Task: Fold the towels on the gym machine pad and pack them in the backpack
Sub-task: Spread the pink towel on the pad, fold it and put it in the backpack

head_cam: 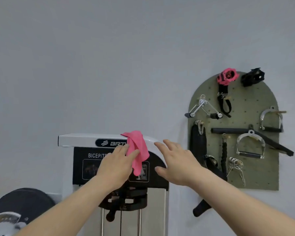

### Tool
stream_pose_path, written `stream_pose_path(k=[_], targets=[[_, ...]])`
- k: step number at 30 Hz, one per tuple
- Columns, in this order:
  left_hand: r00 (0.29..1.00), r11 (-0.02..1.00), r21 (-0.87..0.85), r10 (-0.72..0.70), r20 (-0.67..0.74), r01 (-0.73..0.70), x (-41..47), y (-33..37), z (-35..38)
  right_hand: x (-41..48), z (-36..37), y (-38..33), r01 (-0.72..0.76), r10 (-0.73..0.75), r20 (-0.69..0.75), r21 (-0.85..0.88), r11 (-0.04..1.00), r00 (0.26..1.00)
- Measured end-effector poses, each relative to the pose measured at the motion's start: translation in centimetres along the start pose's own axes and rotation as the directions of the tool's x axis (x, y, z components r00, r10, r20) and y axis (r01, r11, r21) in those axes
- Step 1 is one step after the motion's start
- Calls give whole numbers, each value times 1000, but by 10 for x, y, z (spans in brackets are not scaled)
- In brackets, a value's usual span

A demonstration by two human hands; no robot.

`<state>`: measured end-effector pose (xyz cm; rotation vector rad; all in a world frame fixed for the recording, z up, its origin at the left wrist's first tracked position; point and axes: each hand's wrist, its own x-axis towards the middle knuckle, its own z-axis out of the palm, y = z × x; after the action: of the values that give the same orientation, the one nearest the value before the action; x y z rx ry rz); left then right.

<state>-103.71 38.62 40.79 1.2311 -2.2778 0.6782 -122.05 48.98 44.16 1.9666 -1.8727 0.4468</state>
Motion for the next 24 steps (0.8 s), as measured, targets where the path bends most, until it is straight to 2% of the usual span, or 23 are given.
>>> stream_pose_path(k=[4, 8, 10, 12, 14, 15, 16, 17, 18, 19, 20, 21, 22, 24], targets=[[998, 999, -10, -36, -44, 36, 74, -9, 35, 87, 28, 4, 40, -41, 24, 41, 998, 999], [1000, 997, 83, -5, -29, 8, 121, -18, 57, 145, 53, 3, 46, -46, 1, 96, 994, 999], [992, 999, 37, 8, -124, -4, 133, -22, 63, 161, 63, 6, 31, -33, 10, 147, 989, 999], [961, 996, -82, 12, -278, -36, 139, -26, 64, 169, 71, 11, 21, -30, 38, 237, 971, 999], [896, 986, -102, 71, -438, -128, 141, -28, 57, 171, 75, 19, 61, -54, -29, 448, 892, 998], [853, 972, -131, 104, -512, -197, 139, -28, 52, 169, 71, 22, 84, -41, -84, 612, 787, 996], [840, 941, -223, 101, -532, -254, 135, -25, 43, 165, 65, 26, 82, 16, -118, 781, 619, 993], [861, 897, -350, 61, -505, -269, 129, -19, 33, 162, 57, 31, 48, 92, -90, 922, 385, 992], [901, 827, -508, -4, -433, -240, 124, -13, 20, 158, 49, 37, 3, 134, -19, 993, 119, 991], [937, 737, -647, -54, -346, -196, 121, -6, 9, 152, 42, 44, -19, 134, 33, 994, -109, 990], [965, 649, -747, -76, -253, -144, 119, 0, 2, 146, 34, 52, -22, 126, 57, 964, -265, 990], [987, 581, -810, -71, -145, -77, 117, 5, -3, 141, 30, 61, -15, 122, 62, 935, -354, 991], [999, 546, -838, -35, -42, -16, 116, 10, -6, 136, 26, 66, -15, 121, 68, 921, -390, 990], [995, 559, -829, 73, 61, 10, 111, 23, -11, 128, 26, 76, -34, 123, 89, 919, -392, 988]])
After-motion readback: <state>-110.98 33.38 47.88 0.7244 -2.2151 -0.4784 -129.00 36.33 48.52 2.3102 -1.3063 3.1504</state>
